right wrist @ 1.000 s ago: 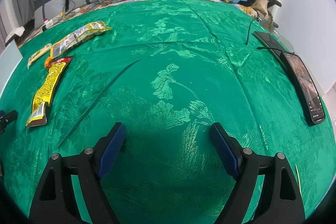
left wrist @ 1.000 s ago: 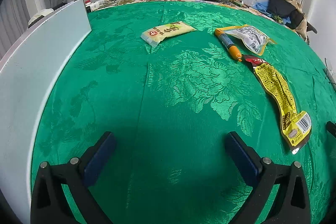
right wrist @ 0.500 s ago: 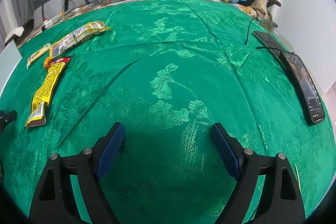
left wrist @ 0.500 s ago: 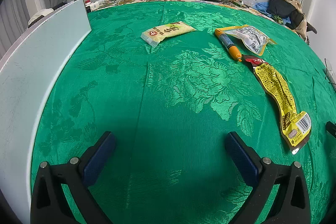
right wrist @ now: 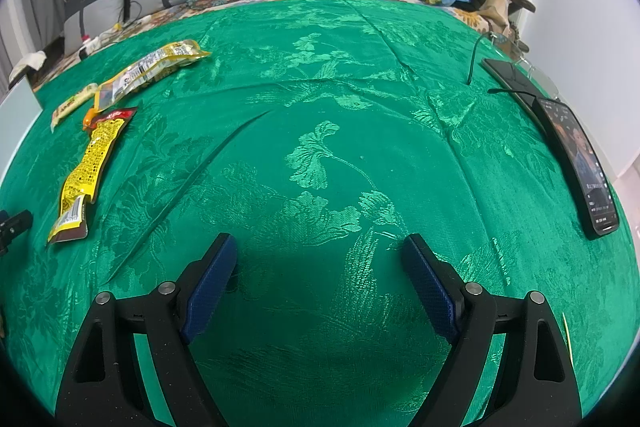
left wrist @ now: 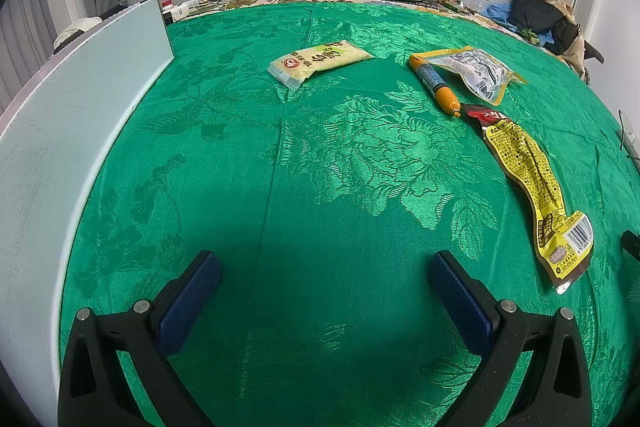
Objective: Organize snacks
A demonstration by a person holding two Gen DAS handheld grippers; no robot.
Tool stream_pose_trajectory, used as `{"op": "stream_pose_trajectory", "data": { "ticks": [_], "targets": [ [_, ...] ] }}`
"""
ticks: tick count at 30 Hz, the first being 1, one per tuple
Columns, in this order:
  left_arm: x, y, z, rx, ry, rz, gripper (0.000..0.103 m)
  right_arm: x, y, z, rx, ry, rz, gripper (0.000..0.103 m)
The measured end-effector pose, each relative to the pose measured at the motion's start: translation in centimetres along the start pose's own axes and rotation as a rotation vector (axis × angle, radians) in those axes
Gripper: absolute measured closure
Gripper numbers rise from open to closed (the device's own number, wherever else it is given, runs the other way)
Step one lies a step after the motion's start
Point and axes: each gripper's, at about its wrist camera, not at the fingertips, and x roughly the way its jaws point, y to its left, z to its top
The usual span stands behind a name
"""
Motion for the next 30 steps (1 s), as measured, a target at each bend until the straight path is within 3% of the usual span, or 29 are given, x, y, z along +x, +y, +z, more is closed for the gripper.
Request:
{"op": "stream_pose_trajectory", "data": {
  "ticks": [3, 13, 15, 18, 20, 22, 24, 26, 30],
  "targets": [
    [-0.1, 0.3, -0.2, 0.044, 0.008, -0.026, 0.000, 0.0, 0.0, 0.0, 0.000, 0.000, 0.000, 0.016],
    [-0.3, 0.7, -0.5, 0.040, 0.000, -0.036, 0.000, 0.1, 0.1, -0.1, -0.012, 0.006, 0.013, 0.011],
    [-0.3, 0.7, -0.5, 0.041, 0.000, -0.035, 0.000, 0.2, 0.6, 0.8, -0.041, 0.063, 0.026, 0.015],
    [-0.3, 0.7, -0.5, 0.040, 0.000, -0.036, 0.000, -2.4, 3.4, 2.9, -0.016, 0.001, 0.145, 0.013],
    [-0.3, 0.7, -0.6, 0.040, 0.000, -0.035, 0.000, -3.7, 7.5, 4.4, -0.088, -0.037, 0.217, 0.013],
    [-0.3, 0.7, -0.6, 0.040, 0.000, -0.035, 0.000, -3.4, 12.2, 5.5, -0.205, 0.002, 0.261, 0.013],
    [-0.3, 0.7, -0.5, 0.040, 0.000, -0.036, 0.000, -1.9, 16.1, 5.8, -0.310, 0.077, 0.259, 0.013],
    [-0.3, 0.6, -0.5, 0.040, 0.000, -0.036, 0.000, 0.1, 18.8, 5.5, -0.385, 0.128, 0.190, 0.013],
    [-0.3, 0.6, -0.5, 0.039, 0.001, -0.037, 0.000, 2.7, 19.5, 4.5, -0.355, 0.222, 0.162, 0.013]
  ]
}}
